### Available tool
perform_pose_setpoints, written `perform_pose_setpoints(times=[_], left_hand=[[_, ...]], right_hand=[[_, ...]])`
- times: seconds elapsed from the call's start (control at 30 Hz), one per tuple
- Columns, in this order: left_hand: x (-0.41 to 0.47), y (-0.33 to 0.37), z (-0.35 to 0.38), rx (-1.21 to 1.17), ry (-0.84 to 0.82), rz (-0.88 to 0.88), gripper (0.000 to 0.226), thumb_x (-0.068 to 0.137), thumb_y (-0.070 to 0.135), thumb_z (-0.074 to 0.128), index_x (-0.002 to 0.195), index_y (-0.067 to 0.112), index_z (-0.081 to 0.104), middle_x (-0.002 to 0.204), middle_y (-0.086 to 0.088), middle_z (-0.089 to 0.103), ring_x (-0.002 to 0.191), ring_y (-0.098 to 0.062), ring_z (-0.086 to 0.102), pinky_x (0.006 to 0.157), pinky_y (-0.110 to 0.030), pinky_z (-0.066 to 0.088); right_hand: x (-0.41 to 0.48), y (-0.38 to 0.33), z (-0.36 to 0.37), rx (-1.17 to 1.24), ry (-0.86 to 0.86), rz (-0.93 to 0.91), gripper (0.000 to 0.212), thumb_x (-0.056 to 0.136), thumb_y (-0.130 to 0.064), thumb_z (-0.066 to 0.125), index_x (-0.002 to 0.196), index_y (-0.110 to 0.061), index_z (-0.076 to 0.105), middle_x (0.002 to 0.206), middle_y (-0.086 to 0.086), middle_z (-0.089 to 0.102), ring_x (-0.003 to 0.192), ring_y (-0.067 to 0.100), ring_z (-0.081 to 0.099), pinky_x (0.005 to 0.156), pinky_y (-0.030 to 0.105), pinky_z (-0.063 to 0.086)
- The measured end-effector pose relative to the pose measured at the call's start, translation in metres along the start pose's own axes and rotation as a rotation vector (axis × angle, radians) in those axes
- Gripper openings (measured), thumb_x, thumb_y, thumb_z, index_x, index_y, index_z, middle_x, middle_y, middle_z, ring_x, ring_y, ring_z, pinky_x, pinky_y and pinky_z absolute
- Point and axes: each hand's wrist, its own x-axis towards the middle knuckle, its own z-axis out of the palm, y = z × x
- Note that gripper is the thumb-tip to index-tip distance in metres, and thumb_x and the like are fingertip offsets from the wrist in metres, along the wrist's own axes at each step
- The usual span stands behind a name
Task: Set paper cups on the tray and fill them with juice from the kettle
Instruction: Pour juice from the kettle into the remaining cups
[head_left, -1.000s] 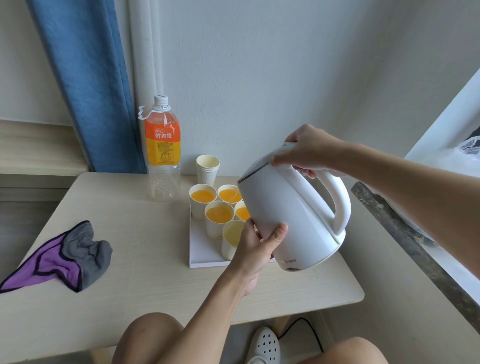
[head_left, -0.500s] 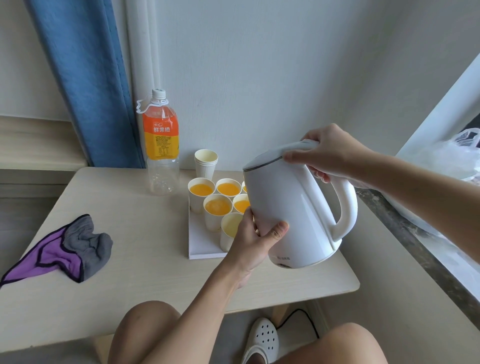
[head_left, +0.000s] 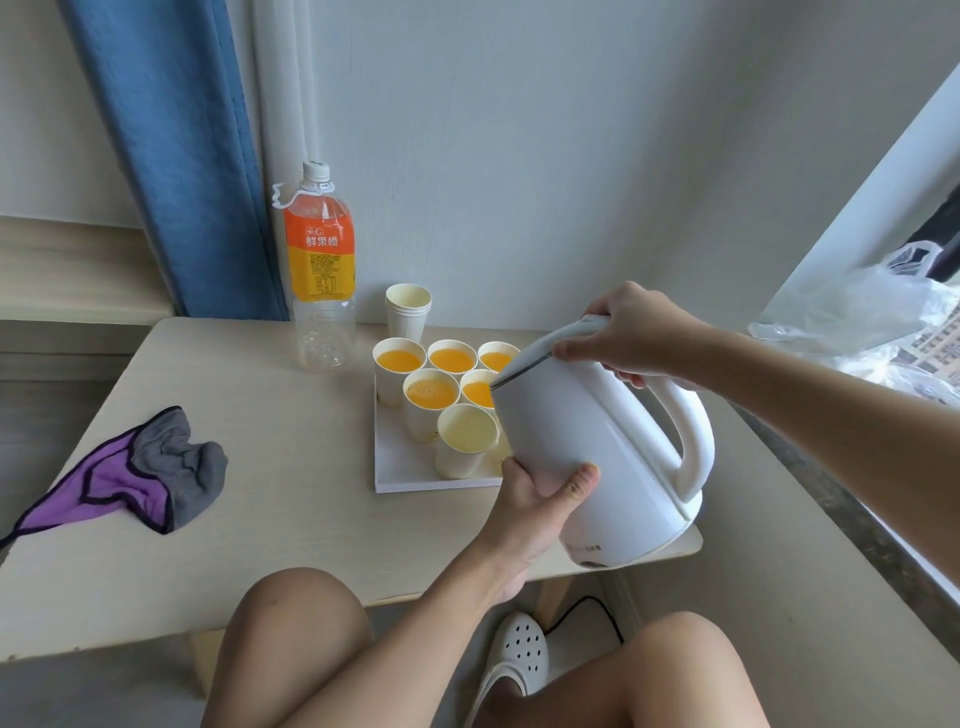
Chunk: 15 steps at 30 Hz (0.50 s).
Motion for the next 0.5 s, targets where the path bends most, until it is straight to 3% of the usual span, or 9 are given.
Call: perform_pose_setpoints(times=[0.5], left_hand=[[0.0044, -0.0023, 0.0027, -0.061, 0.012, -0.020, 0.120, 0.048, 0.077, 0.090, 0.139, 0.015, 0.044, 0.136, 0.001, 0.067, 0.129, -0.018, 0.063, 0.110, -0.056, 0.051]], right_hand=[[0.0075, -0.0102, 0.0045, -0.110, -0.006, -0.042, 0.033, 0.080, -0.036, 0.074, 0.080, -0.005, 0.066, 0.060, 0.012, 0.062, 0.043, 0.023, 0.051, 0.045, 0.022, 0.040]])
